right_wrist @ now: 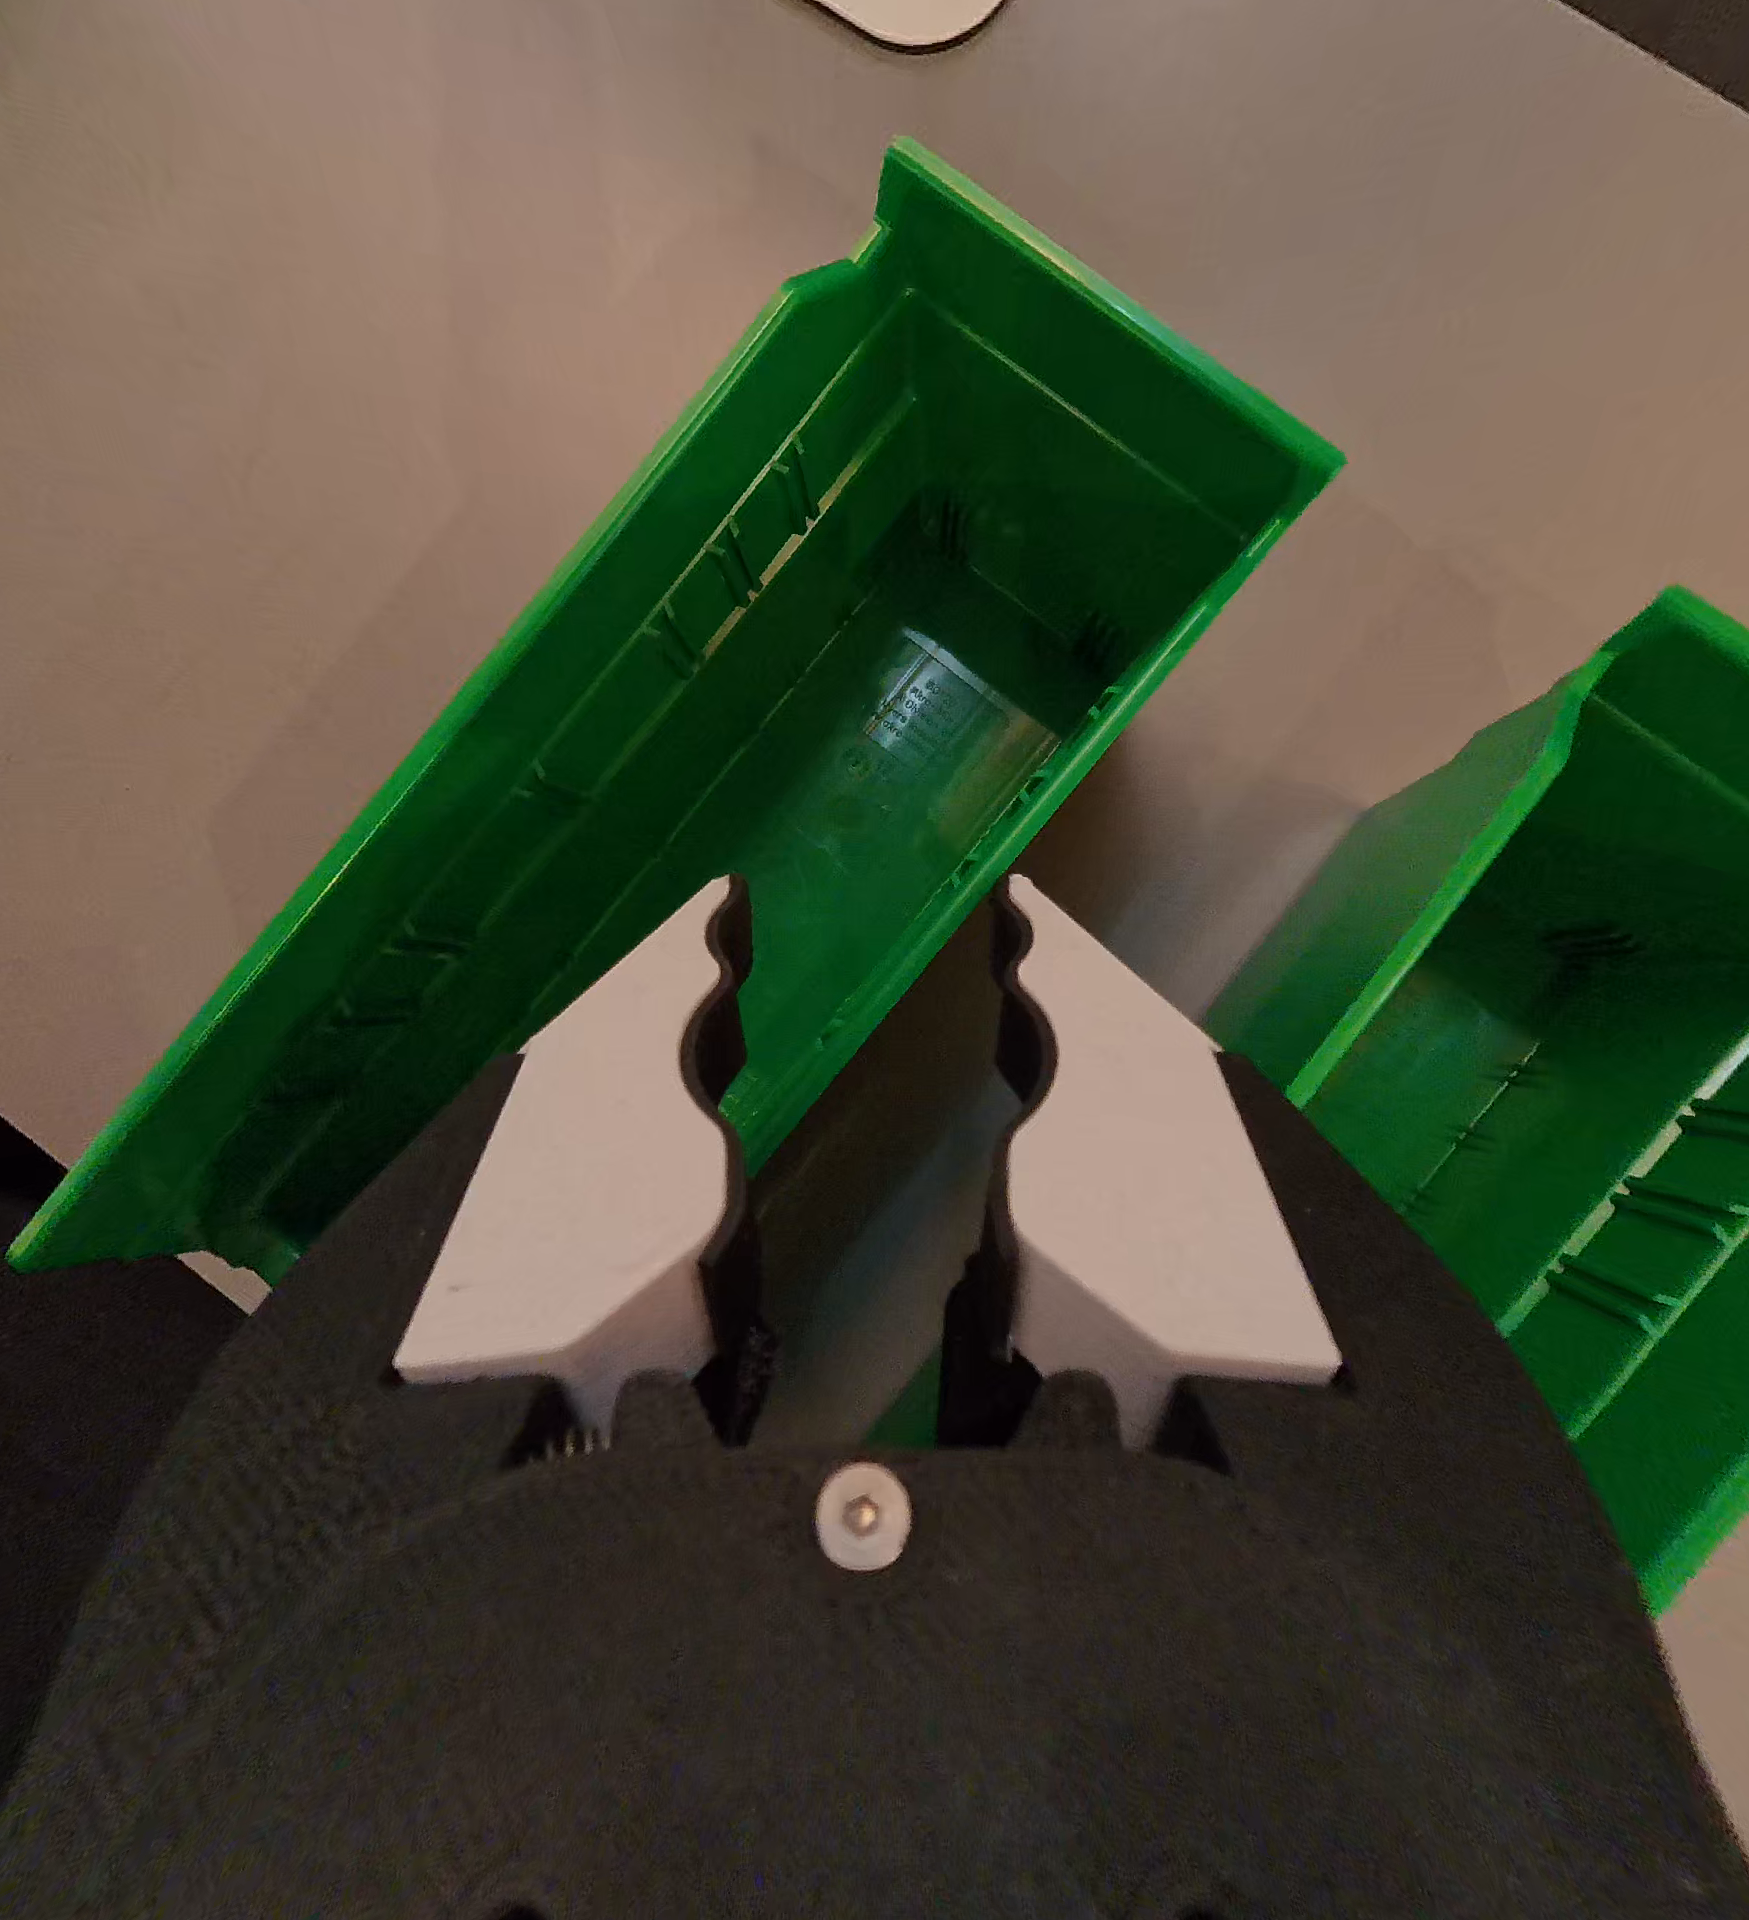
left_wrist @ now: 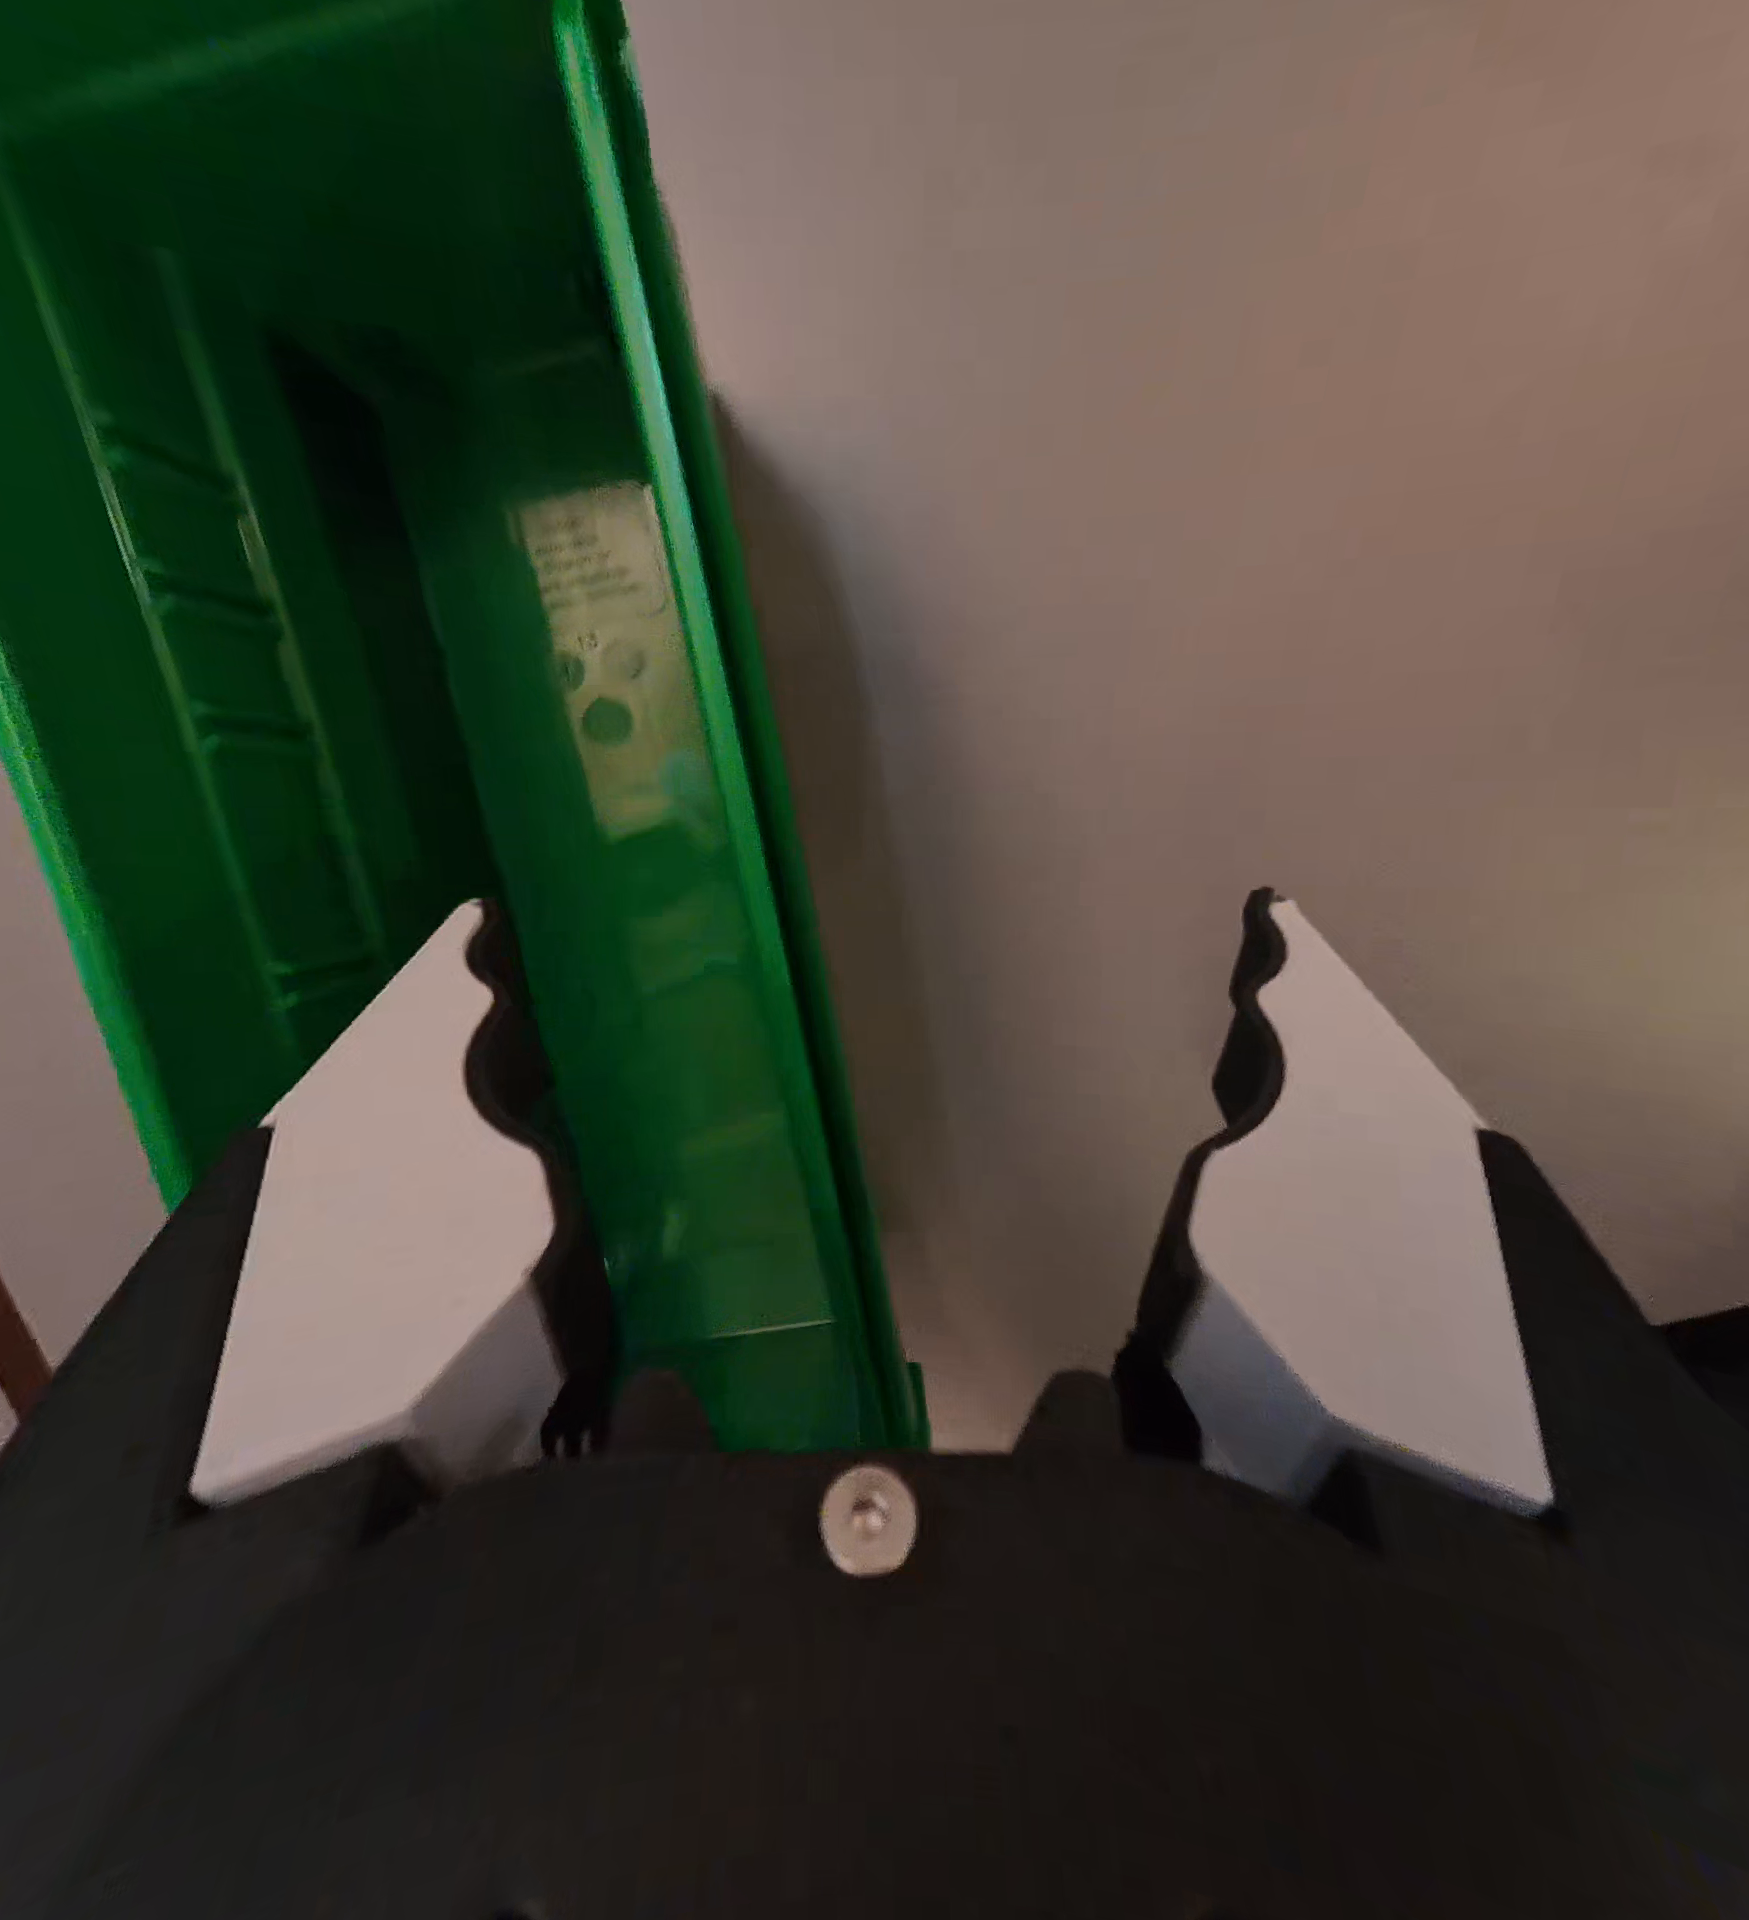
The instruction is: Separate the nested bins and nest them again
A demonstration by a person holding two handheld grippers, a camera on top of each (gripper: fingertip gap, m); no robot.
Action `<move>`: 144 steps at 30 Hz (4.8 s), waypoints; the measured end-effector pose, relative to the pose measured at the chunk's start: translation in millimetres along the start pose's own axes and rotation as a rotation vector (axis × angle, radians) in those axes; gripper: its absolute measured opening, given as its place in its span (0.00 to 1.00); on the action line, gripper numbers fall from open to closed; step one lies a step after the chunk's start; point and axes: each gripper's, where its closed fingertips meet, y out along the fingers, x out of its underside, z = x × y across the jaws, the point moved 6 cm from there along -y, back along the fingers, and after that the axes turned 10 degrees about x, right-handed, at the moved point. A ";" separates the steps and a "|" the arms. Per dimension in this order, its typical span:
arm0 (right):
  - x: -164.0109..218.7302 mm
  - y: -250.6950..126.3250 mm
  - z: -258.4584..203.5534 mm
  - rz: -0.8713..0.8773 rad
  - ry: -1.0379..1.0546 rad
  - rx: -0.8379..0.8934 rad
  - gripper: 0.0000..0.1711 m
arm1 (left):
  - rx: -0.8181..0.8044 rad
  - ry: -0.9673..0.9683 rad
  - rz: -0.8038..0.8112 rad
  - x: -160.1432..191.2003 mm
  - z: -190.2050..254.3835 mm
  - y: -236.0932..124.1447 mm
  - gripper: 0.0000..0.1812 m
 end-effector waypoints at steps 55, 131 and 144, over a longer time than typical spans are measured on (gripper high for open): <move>5.5 10.5 -3.0 -0.031 -0.001 -0.036 0.26 | -0.019 -0.092 -0.002 14.2 -71.3 -23.8 0.61; 9.2 13.9 -3.7 -0.046 0.001 -0.063 0.26 | 0.314 0.276 -0.141 -13.9 173.3 45.1 0.72; 9.2 13.4 -3.9 -0.047 0.002 -0.066 0.26 | 0.440 0.225 -0.183 31.8 167.6 19.7 0.68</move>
